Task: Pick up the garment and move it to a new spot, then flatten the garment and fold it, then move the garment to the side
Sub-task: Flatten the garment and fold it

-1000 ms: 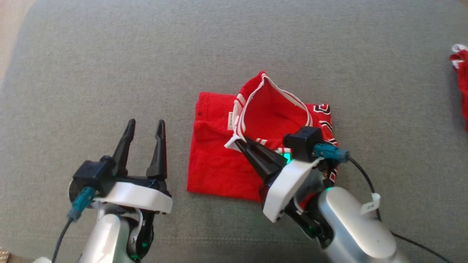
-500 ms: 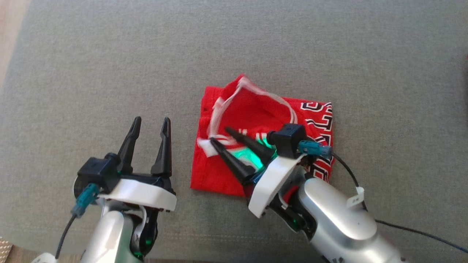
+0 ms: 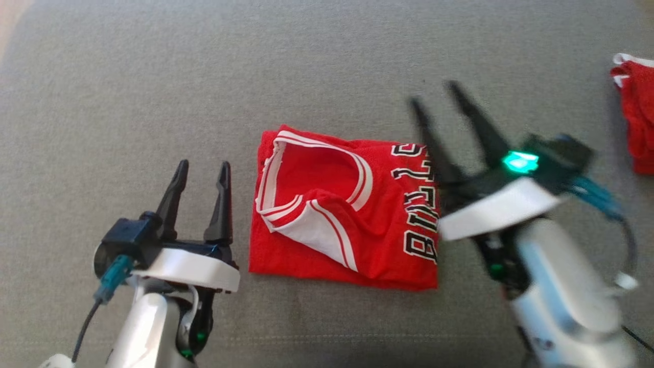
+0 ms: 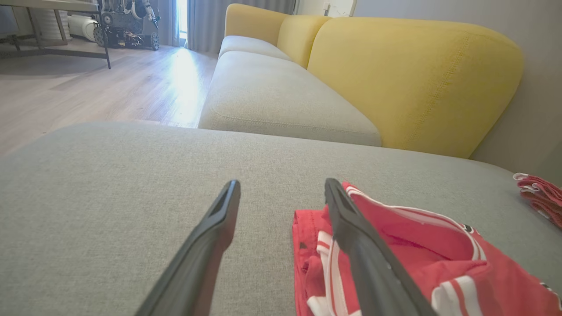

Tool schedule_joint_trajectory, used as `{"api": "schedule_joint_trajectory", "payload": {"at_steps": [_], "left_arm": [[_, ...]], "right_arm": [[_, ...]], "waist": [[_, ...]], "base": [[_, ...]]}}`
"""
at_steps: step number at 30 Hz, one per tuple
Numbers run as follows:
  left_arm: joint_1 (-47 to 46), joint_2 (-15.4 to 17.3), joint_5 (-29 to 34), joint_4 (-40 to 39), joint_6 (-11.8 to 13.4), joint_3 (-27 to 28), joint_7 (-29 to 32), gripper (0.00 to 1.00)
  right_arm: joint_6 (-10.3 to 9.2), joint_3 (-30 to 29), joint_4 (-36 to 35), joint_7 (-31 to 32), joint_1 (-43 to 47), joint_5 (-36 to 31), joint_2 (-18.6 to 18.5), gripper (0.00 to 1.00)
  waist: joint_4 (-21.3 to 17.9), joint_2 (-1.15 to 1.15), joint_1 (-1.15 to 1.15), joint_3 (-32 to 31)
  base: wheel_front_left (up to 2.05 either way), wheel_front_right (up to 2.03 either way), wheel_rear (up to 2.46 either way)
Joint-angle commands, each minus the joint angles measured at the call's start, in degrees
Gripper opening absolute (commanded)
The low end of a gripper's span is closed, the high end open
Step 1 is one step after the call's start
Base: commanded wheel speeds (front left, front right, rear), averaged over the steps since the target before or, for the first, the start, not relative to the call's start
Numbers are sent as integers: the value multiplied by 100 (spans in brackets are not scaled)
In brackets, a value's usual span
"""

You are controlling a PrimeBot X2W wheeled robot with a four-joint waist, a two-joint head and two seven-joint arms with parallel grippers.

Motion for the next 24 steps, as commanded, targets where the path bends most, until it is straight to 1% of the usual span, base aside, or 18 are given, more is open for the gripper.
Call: {"api": "schedule_joint_trajectory", "payload": {"at_steps": [1, 4, 7, 12, 18, 24], "left_arm": [[-97, 43, 52, -214, 5, 261, -70, 100], [-55, 80, 95, -231, 18, 331, -70, 100], [6, 124, 133, -235, 27, 379, -70, 100], [125, 211, 185, -238, 37, 420, -70, 100], [255, 281, 206, -242, 70, 426, -70, 100], [254, 323, 240, -243, 113, 388, -62, 100]], "right_arm": [[-4, -160, -275, -13, 168, -123, 7, 100], [-4, -909, -475, 88, 571, -429, -75, 100], [-4, -1482, -631, 195, 951, -675, -131, 100], [-4, -2133, -844, 351, 1517, -978, -140, 100], [-4, -2426, -1064, 522, 1938, -1177, -43, 100], [-4, -2467, -1160, 612, 1993, -1239, 40, 100]], "waist": [[-57, 0, 0, -43], [-125, 0, 0, -96], [-180, 0, 0, -156], [-220, 0, 0, -260], [-235, 0, 0, -345], [-233, 0, 0, -357]], "base": [[0, 0, 0], [0, 0, 0], [0, 0, 0], [0, 0, 0], [0, 0, 0], [0, 0, 0]]}}
